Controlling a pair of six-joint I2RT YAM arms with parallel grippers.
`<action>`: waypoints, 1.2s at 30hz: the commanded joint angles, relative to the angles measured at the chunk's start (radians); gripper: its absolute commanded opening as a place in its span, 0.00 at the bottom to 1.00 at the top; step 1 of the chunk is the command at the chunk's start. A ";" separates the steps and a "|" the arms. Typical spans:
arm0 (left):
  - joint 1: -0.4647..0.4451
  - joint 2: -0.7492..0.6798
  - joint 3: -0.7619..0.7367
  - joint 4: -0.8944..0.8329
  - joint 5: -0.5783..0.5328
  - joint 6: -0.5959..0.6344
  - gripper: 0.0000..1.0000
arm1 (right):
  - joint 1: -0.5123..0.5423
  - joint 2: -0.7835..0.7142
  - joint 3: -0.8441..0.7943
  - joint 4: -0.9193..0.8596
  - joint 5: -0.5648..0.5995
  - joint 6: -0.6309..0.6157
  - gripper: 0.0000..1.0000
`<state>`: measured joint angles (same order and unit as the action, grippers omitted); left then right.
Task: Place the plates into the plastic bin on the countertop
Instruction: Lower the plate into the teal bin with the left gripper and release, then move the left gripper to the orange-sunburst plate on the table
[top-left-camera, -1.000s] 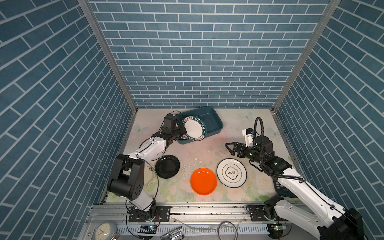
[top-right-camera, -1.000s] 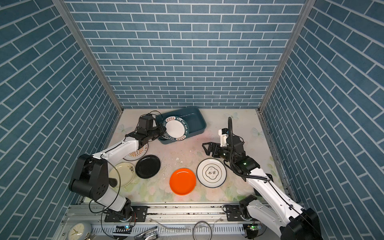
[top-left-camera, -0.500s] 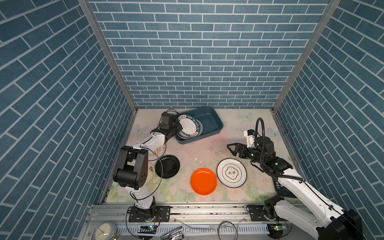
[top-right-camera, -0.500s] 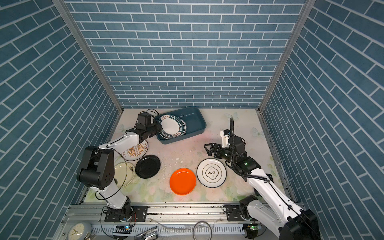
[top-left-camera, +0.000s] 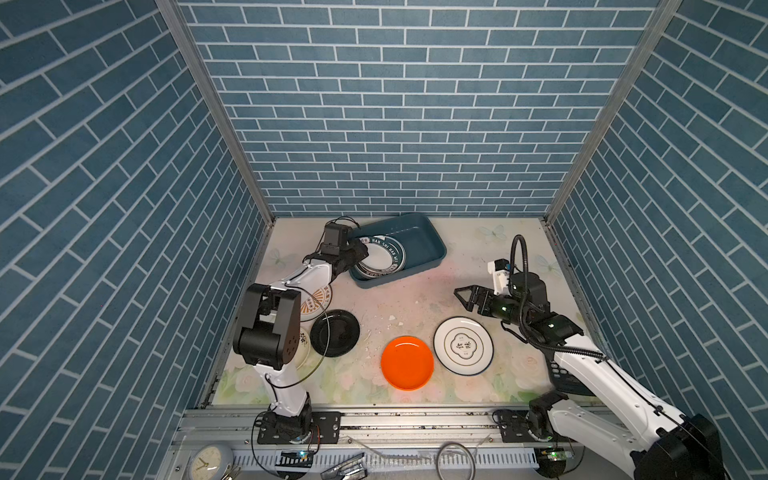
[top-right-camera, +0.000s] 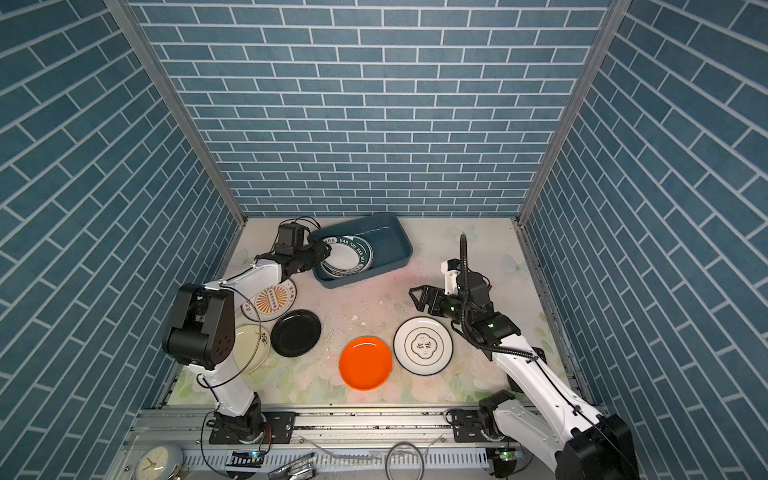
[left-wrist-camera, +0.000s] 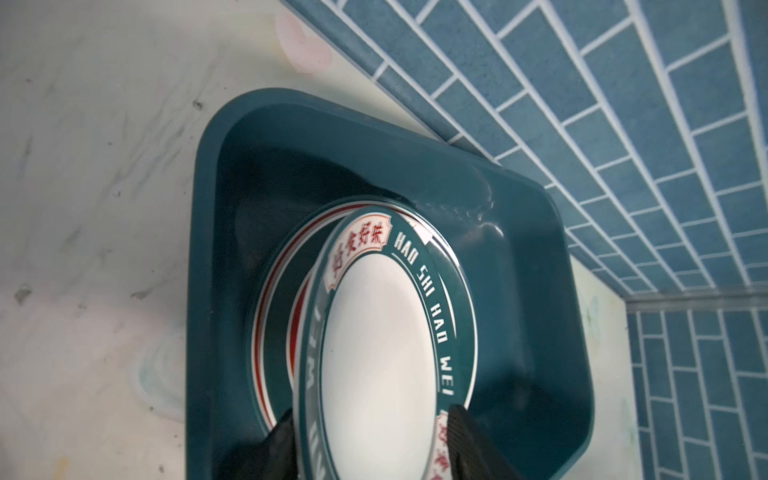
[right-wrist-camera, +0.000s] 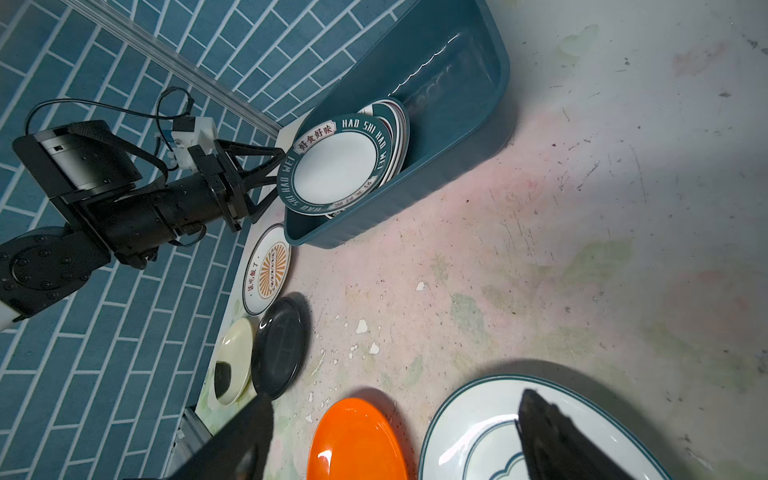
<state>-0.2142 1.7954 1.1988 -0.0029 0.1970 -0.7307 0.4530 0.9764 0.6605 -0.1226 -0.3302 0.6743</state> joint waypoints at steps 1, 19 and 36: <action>0.004 -0.004 0.036 0.020 0.020 0.012 0.69 | -0.008 0.005 -0.001 0.006 -0.012 -0.003 0.92; 0.005 -0.057 0.103 -0.083 -0.021 0.089 1.00 | -0.031 0.064 0.099 -0.030 -0.022 -0.004 0.91; 0.151 -0.472 -0.161 -0.336 -0.186 0.104 0.99 | -0.060 0.193 0.275 -0.094 -0.046 -0.127 0.91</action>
<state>-0.0994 1.3682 1.1084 -0.2771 0.0326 -0.6212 0.3988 1.1519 0.8982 -0.2089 -0.3538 0.6048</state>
